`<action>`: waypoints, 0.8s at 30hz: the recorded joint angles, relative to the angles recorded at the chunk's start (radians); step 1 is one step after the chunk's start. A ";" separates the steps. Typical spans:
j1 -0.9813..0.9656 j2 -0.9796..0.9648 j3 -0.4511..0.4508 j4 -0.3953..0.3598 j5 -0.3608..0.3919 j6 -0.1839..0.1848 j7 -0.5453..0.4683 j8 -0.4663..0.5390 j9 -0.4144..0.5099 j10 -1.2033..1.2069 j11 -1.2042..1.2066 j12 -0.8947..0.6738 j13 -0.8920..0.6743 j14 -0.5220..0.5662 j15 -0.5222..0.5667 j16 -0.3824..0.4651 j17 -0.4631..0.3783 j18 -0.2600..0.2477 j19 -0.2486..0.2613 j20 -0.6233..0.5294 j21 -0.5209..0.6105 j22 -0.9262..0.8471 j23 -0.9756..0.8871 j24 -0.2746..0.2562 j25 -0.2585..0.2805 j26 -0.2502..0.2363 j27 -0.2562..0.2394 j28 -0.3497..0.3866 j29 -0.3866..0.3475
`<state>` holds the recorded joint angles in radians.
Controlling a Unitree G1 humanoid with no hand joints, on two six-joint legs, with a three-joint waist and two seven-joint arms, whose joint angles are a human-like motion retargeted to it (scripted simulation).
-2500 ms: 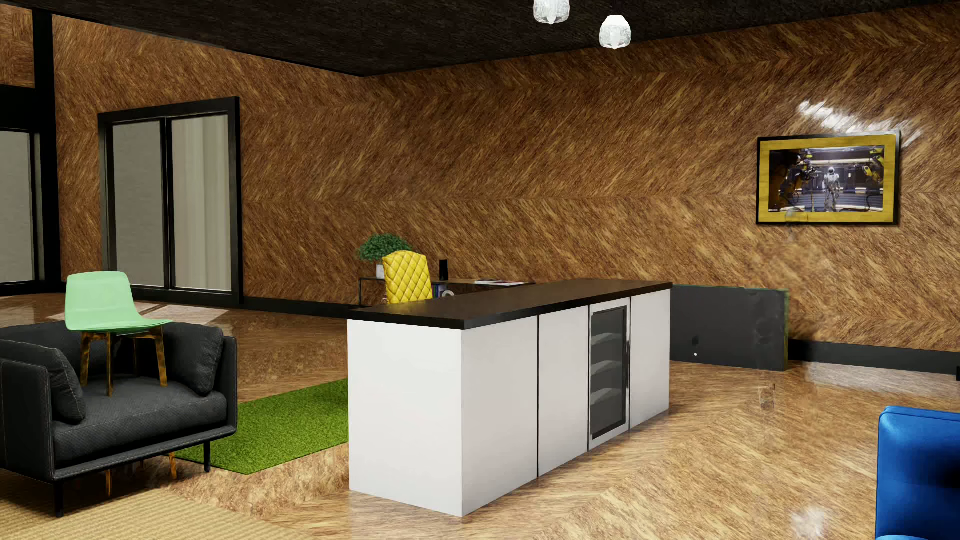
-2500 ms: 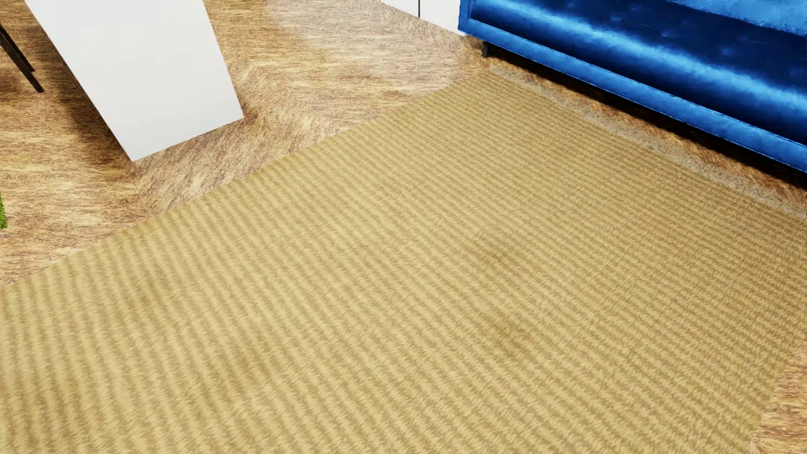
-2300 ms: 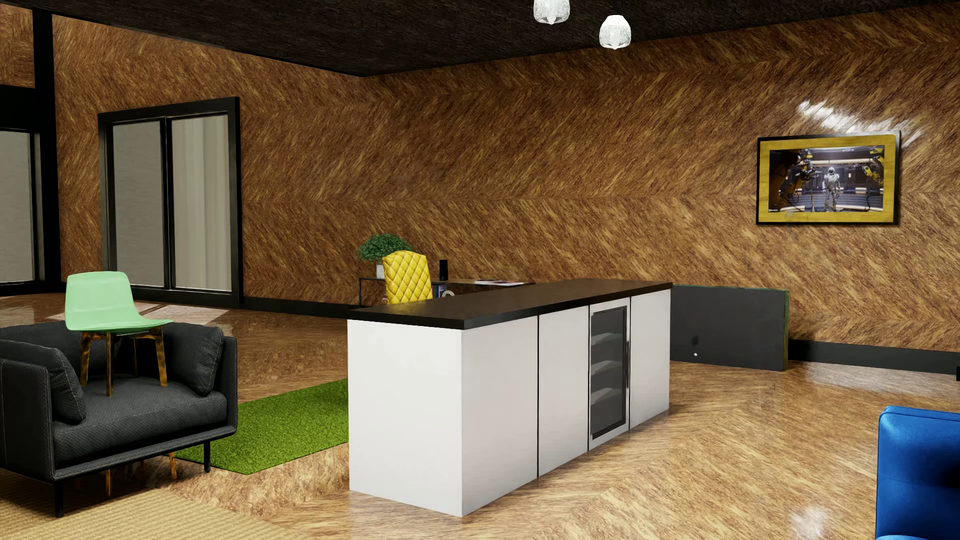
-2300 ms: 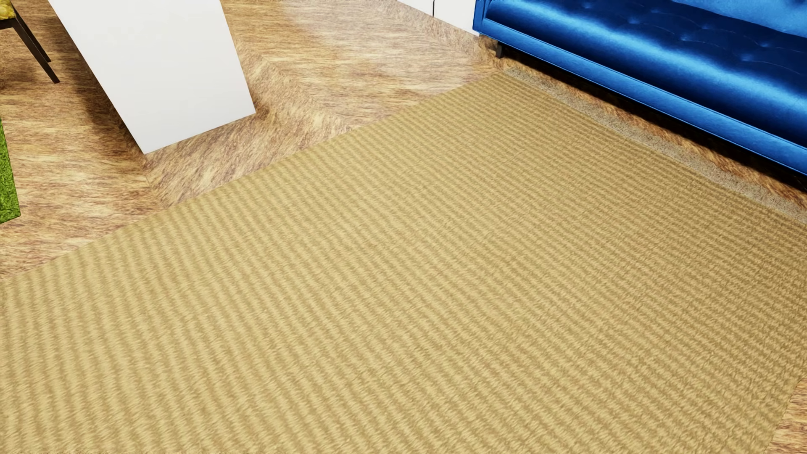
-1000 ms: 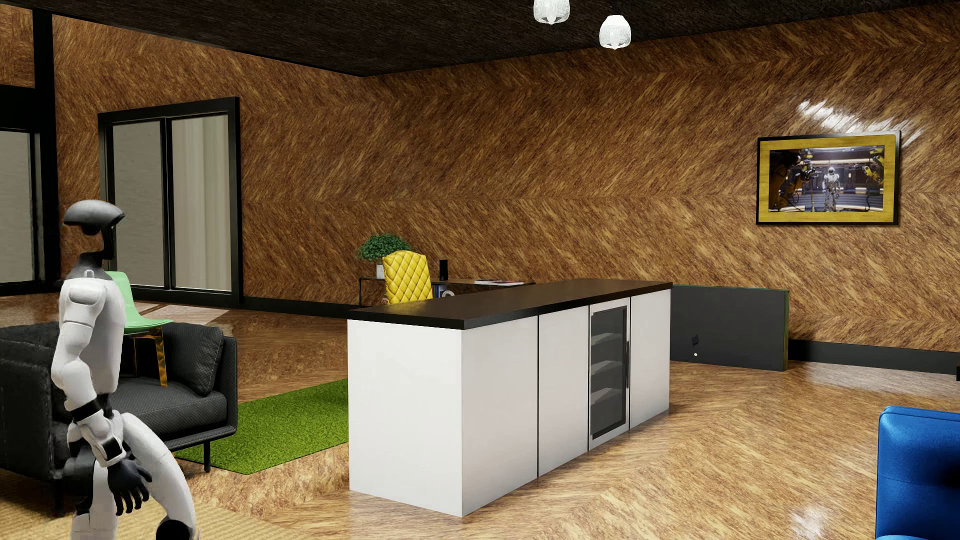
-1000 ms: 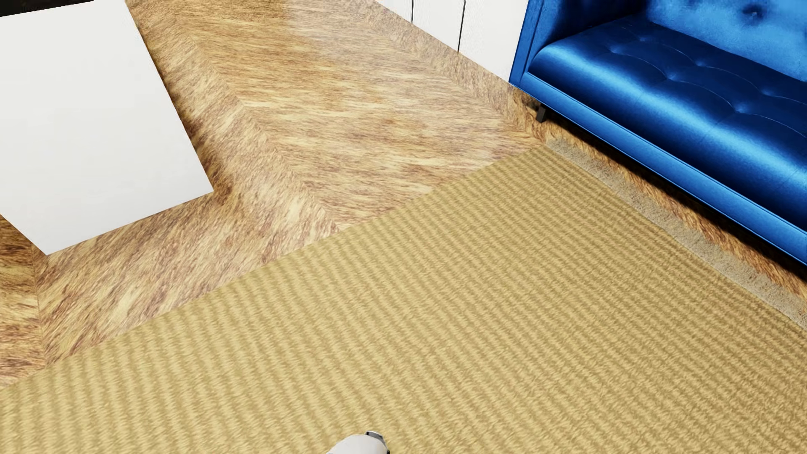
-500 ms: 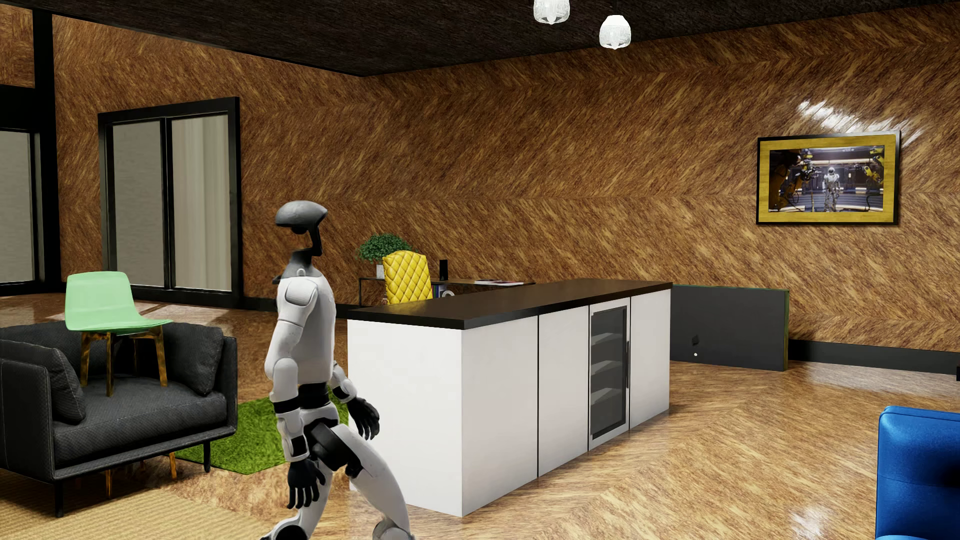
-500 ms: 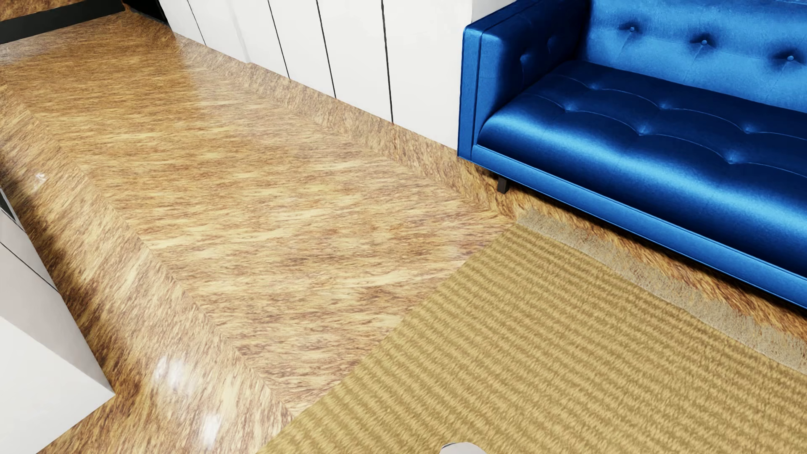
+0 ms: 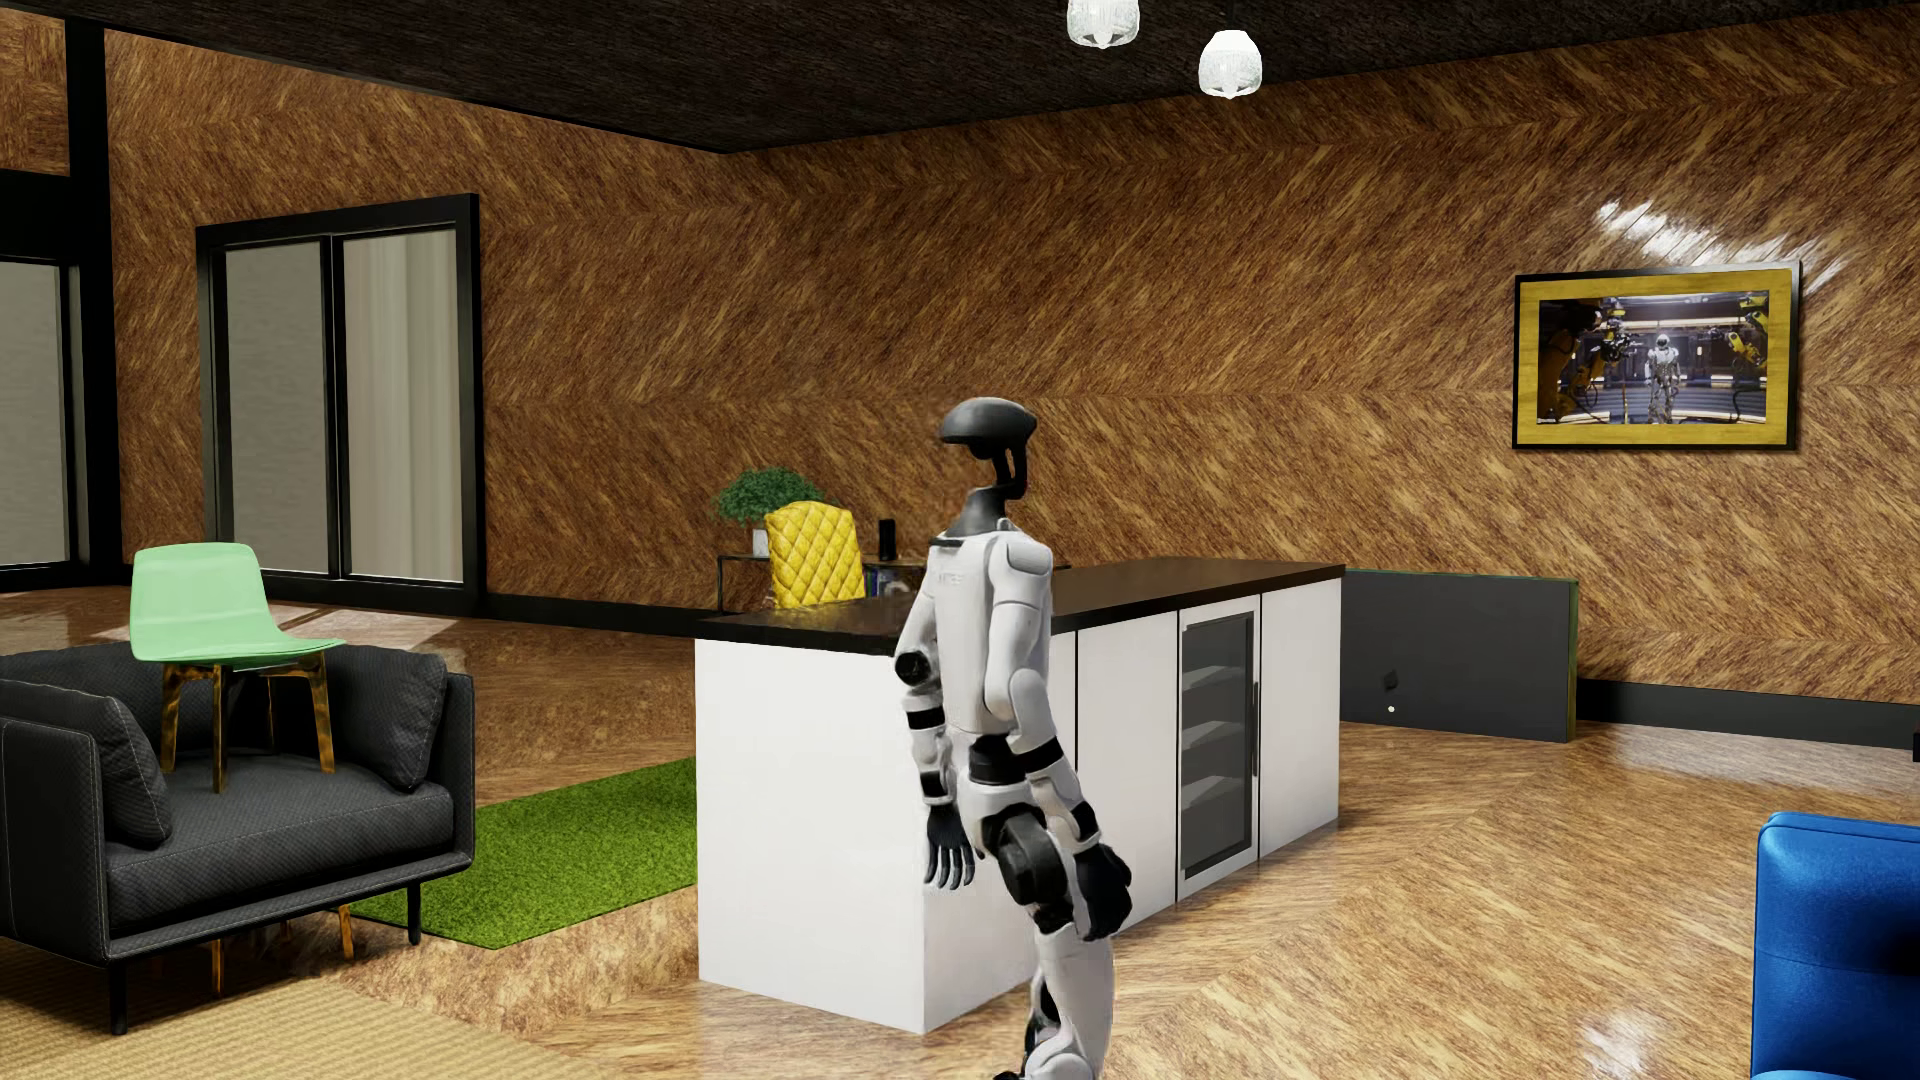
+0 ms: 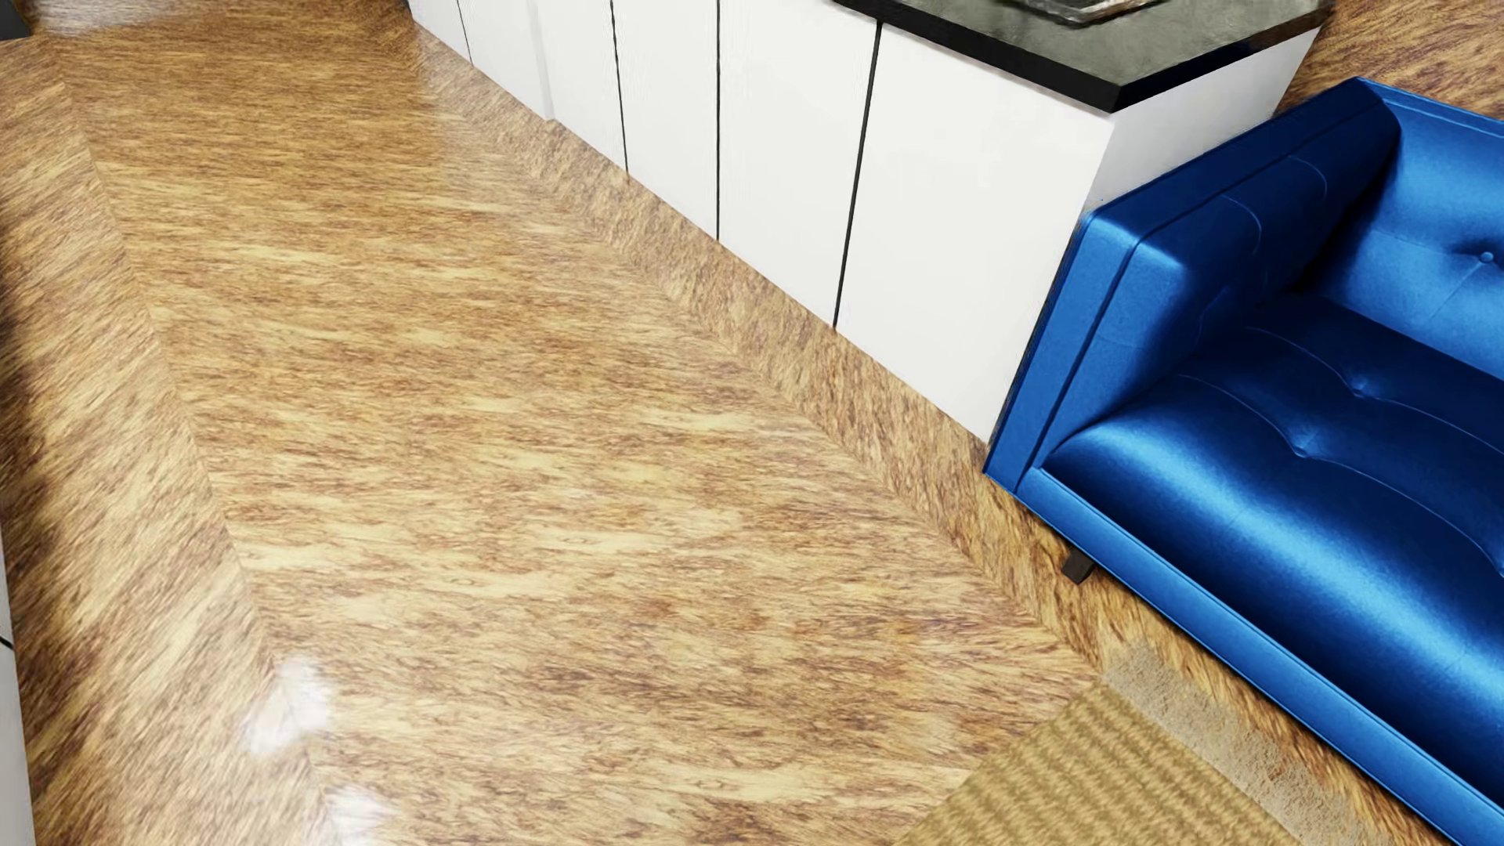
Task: Walk towards the shelves
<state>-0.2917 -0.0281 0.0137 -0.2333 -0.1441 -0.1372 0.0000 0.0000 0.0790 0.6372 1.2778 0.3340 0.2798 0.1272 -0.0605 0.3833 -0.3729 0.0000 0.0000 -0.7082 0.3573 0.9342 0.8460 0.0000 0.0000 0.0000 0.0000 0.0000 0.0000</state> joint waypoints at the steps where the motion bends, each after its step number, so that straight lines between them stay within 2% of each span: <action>1: 0.111 -0.098 -0.029 0.002 0.007 0.000 0.000 0.000 0.024 -0.046 0.055 -0.016 -0.006 -0.074 -0.107 0.001 0.007 0.000 0.000 0.001 0.035 -0.009 0.024 0.000 0.000 0.000 0.000 0.000 0.000; 3: 0.282 -0.224 -0.148 0.023 0.030 0.030 0.000 0.000 0.039 -0.101 -0.159 -0.075 0.017 -0.197 -0.185 0.011 0.010 0.000 0.000 0.002 0.093 -0.006 0.053 0.000 0.000 0.000 0.000 0.000 0.000; 4: 0.356 -0.287 -0.190 0.034 0.038 0.047 0.000 0.000 0.033 -0.148 -0.320 -0.096 0.040 -0.278 -0.183 0.019 0.007 0.000 0.000 0.032 0.084 -0.035 0.054 0.000 0.000 0.000 0.000 0.000 0.000; 6: 0.461 -0.362 -0.249 0.054 0.041 0.082 0.000 0.000 0.009 -0.201 -0.711 -0.148 0.079 -0.415 -0.101 0.021 -0.007 0.000 0.000 0.102 0.055 -0.082 0.048 0.000 0.000 0.000 0.000 0.000 0.000; 7: 0.514 -0.402 -0.272 0.070 0.030 0.093 0.000 0.000 -0.004 -0.211 -0.778 -0.154 0.092 -0.460 -0.074 0.029 -0.009 0.000 0.000 0.147 0.039 -0.122 0.053 0.000 0.000 0.000 0.000 0.000 0.000; 8: 0.537 -0.441 -0.304 0.069 -0.005 0.113 0.000 0.000 -0.024 -0.195 -0.759 -0.187 0.113 -0.496 -0.078 0.039 -0.012 0.000 0.000 0.125 0.037 -0.113 0.059 0.000 0.000 0.000 0.000 0.000 0.000; 9: 0.597 -0.442 -0.345 0.082 0.004 0.134 0.000 0.000 -0.013 -0.147 -0.672 -0.168 0.124 -0.506 -0.016 0.032 -0.027 0.000 0.000 0.149 0.052 -0.142 0.071 0.000 0.000 0.000 0.000 0.000 0.000; 10: 0.578 -0.484 -0.364 0.109 0.032 0.169 0.000 0.000 -0.022 -0.017 -0.547 -0.170 0.138 -0.388 0.029 0.030 -0.015 0.000 0.000 0.243 -0.005 -0.184 0.082 0.000 0.000 0.000 0.000 0.000 0.000; 11: 0.532 -0.443 -0.374 0.125 0.044 0.204 0.000 0.000 -0.011 0.197 -0.472 -0.160 0.122 -0.149 -0.002 -0.002 -0.021 0.000 0.000 0.179 0.037 -0.126 0.129 0.000 0.000 0.000 0.000 0.000 0.000; 12: 0.443 -0.410 -0.336 0.130 0.047 0.207 0.000 0.000 -0.003 0.417 -0.430 -0.162 0.107 0.022 -0.056 -0.010 -0.013 0.000 0.000 0.158 0.043 -0.114 0.159 0.000 0.000 0.000 0.000 0.000 0.000; 13: 0.340 -0.351 -0.291 0.154 0.050 0.213 0.000 0.000 0.006 0.560 -0.434 -0.169 0.093 0.088 -0.093 -0.018 0.001 0.000 0.000 0.111 0.049 -0.104 0.173 0.000 0.000 0.000 0.000 0.000 0.000; 14: 0.241 -0.264 -0.247 0.141 0.018 0.186 0.000 0.000 0.014 0.607 -0.471 -0.157 0.088 0.095 -0.104 -0.023 0.017 0.000 0.000 0.082 0.055 -0.106 0.165 0.000 0.000 0.000 0.000 0.000 0.000; 15: 0.123 -0.171 -0.202 0.151 0.008 0.181 0.000 0.000 0.017 0.589 -0.524 -0.159 0.082 0.083 -0.121 -0.057 0.024 0.000 0.000 0.089 0.060 -0.029 0.147 0.000 0.000 0.000 0.000 0.000 0.000; 16: 0.025 -0.081 -0.139 0.133 -0.014 0.149 0.000 0.000 0.015 0.469 -0.584 -0.120 0.090 0.116 -0.161 -0.050 0.021 0.000 0.000 0.096 0.086 -0.070 0.086 0.000 0.000 0.000 0.000 0.000 0.000; 18: -0.139 0.095 -0.021 0.152 -0.035 0.114 0.000 0.000 0.008 0.227 -0.677 -0.071 0.097 0.162 -0.226 -0.046 0.012 0.000 0.000 0.054 0.086 -0.037 -0.010 0.000 0.000 0.000 0.000 0.000 0.000; 19: -0.209 0.171 0.034 0.165 -0.035 0.114 0.000 0.000 0.006 0.086 -0.705 -0.046 0.093 0.107 -0.256 -0.034 -0.003 0.000 0.000 0.065 0.072 -0.039 -0.063 0.000 0.000 0.000 0.000 0.000 0.000; 20: -0.254 0.234 0.103 0.185 -0.030 0.121 0.000 0.000 0.004 -0.049 -0.721 -0.027 0.075 -0.027 -0.282 -0.022 -0.026 0.000 0.000 0.034 0.081 -0.032 -0.091 0.000 0.000 0.000 0.000 0.000 0.000; 21: -0.299 0.276 0.161 0.221 -0.030 0.115 0.000 0.000 -0.007 -0.123 -0.722 0.004 0.053 -0.236 -0.302 -0.020 -0.046 0.000 0.000 0.063 0.091 -0.003 -0.107 0.000 0.000 0.000 0.000 0.000 0.000; 22: -0.305 0.328 0.224 0.268 -0.039 0.104 0.000 0.000 0.002 -0.156 -0.717 0.034 0.027 -0.377 -0.292 -0.002 -0.054 0.000 0.000 0.053 0.098 0.009 -0.103 0.000 0.000 0.000 0.000 0.000 0.000; 23: -0.342 0.375 0.264 0.293 -0.059 0.087 0.000 0.000 -0.007 -0.134 -0.716 0.068 0.011 -0.203 -0.244 0.001 -0.057 0.000 0.000 0.064 0.096 0.045 -0.087 0.000 0.000 0.000 0.000 0.000 0.000; 24: -0.417 0.398 0.261 0.277 -0.086 0.061 0.000 0.000 -0.018 -0.026 -0.692 0.086 0.010 0.095 -0.138 0.005 -0.051 0.000 0.000 0.035 0.064 0.071 -0.080 0.000 0.000 0.000 0.000 0.000 0.000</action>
<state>-0.7084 0.3697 0.2742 0.0438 -0.2302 -0.0759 0.0000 0.0000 0.0610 0.6111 0.5857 0.4205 0.2899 0.2219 -0.1989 0.3879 -0.4237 0.0000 0.0000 -0.6731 0.4212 1.0049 0.7657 0.0000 0.0000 0.0000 0.0000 0.0000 0.0000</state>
